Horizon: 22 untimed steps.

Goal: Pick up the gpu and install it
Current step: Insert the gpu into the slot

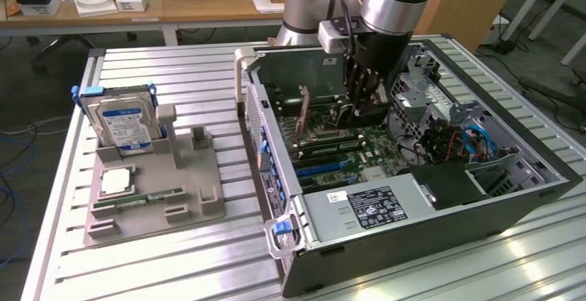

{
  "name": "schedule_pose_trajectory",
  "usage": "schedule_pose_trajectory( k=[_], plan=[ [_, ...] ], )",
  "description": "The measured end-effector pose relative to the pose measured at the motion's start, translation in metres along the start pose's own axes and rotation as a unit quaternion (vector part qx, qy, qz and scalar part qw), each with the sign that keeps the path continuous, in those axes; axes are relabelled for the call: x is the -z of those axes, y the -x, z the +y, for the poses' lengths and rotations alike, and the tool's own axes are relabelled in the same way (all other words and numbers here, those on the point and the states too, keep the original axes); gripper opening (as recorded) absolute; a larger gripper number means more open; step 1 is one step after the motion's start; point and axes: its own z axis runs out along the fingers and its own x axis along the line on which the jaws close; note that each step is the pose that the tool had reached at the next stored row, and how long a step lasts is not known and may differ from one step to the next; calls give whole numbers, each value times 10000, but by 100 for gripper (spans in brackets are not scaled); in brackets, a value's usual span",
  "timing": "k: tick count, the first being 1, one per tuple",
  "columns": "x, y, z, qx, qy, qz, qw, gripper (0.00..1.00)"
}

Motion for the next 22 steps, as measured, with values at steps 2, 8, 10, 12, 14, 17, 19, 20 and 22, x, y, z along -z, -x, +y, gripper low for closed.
schedule_pose_trajectory(
  k=[2, 8, 10, 12, 14, 17, 19, 20, 22],
  plan=[
    [2, -57, -1, 0, 0, 0, 10000, 26],
    [-19, -116, 55, 0, 0, 0, 10000, 26],
    [-33, -119, 83, 0, 0, 0, 10000, 26],
    [-49, -124, 88, 3, 0, 0, 10000, 26],
    [-62, -132, 94, 13, -12, -5, 10000, 26],
    [-72, -144, 99, 95, -13, -15, 10000, 26],
    [-78, -160, 102, 139, -11, -15, 9999, 26],
    [-82, -169, 104, 152, -10, -15, 9999, 26],
    [-87, -196, 106, 166, -9, -17, 9999, 26]
  ],
)
